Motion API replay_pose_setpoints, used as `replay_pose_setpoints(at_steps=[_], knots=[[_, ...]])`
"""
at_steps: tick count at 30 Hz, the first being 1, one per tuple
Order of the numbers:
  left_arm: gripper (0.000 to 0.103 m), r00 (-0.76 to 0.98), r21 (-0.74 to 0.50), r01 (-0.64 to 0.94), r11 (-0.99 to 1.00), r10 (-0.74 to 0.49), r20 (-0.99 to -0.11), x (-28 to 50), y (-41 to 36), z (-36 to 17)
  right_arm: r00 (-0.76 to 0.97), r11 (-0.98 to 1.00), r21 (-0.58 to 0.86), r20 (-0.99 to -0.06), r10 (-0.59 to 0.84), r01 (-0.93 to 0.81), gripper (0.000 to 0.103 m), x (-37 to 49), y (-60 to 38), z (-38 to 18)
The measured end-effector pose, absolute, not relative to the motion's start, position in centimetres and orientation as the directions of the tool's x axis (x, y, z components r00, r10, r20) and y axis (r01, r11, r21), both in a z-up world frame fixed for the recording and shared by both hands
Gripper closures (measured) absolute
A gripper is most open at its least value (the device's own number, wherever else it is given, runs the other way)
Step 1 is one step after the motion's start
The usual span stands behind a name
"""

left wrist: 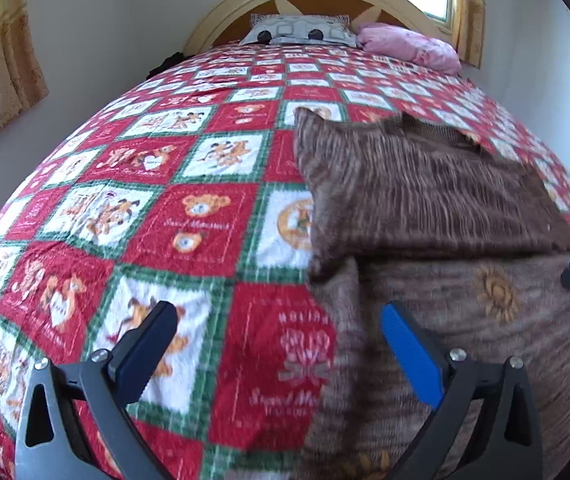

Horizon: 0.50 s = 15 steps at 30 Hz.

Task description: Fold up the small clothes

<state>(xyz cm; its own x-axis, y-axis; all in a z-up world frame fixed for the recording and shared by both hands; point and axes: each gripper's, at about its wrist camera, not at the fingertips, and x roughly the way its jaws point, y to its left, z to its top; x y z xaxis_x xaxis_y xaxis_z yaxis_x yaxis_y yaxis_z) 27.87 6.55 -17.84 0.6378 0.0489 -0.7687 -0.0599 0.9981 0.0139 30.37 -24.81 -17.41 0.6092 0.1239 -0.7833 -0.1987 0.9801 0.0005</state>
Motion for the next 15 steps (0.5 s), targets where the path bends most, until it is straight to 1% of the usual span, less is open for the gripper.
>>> replay_pose_setpoints(at_steps=[2,7,15], knots=[[0.000,0.640,0.028,-0.061,0.998,0.061,-0.766,27.4,6.3,-17.8,0.618,0.982,-0.008,-0.778,0.113,-0.190,0.059,30.0,-24.9,-17.3],[0.000,0.652,0.018,-0.063,0.998,0.054,-0.756,26.3,6.2,-17.0,0.626,0.983,-0.004,-0.772,0.114,-0.185,0.059,28.6,-25.2,-17.1],[0.000,0.682,0.012,-0.011,1.000,0.016,-0.731,23.5,5.1,-15.6,0.657,0.984,-0.008,-0.745,0.111,-0.176,0.058,25.3,-25.2,-15.9]])
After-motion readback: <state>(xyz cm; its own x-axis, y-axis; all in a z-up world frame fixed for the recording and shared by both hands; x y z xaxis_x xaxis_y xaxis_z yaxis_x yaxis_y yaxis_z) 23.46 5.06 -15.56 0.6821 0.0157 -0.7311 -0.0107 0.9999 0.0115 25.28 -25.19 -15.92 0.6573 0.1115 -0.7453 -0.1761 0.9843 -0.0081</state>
